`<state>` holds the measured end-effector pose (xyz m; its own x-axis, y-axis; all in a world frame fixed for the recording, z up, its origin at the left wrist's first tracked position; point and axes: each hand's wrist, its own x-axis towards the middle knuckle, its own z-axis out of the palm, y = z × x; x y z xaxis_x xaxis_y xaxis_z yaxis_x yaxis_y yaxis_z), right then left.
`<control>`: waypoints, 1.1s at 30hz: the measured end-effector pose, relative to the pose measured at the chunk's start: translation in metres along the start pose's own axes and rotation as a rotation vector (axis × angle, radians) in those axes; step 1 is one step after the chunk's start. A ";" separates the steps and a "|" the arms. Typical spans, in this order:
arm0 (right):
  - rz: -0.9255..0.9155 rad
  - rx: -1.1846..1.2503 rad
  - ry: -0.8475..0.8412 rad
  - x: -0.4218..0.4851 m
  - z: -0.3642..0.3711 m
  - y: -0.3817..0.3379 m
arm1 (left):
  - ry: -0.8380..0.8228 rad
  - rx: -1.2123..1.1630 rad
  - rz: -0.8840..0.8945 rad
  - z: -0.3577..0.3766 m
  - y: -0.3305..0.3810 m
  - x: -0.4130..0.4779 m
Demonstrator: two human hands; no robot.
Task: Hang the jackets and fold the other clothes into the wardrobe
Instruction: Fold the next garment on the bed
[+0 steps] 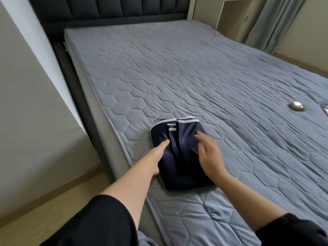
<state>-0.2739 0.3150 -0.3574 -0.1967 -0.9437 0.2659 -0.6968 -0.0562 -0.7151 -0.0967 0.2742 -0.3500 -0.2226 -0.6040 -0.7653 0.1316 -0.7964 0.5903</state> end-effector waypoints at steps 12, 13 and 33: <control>0.375 -0.691 -0.248 -0.006 0.040 0.022 | 0.313 0.263 0.158 0.037 -0.020 0.017; 0.367 -0.663 -0.245 -0.005 0.038 0.023 | 0.335 0.282 0.172 0.036 -0.020 0.017; -0.637 -0.753 -0.325 0.127 0.069 -0.196 | 0.384 1.840 0.789 -0.102 0.171 -0.090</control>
<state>-0.1145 0.1842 -0.2280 0.4771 -0.8589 0.1862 -0.8788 -0.4630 0.1156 0.0444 0.1890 -0.2066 -0.4119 -0.9029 -0.1231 -0.9111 0.4056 0.0737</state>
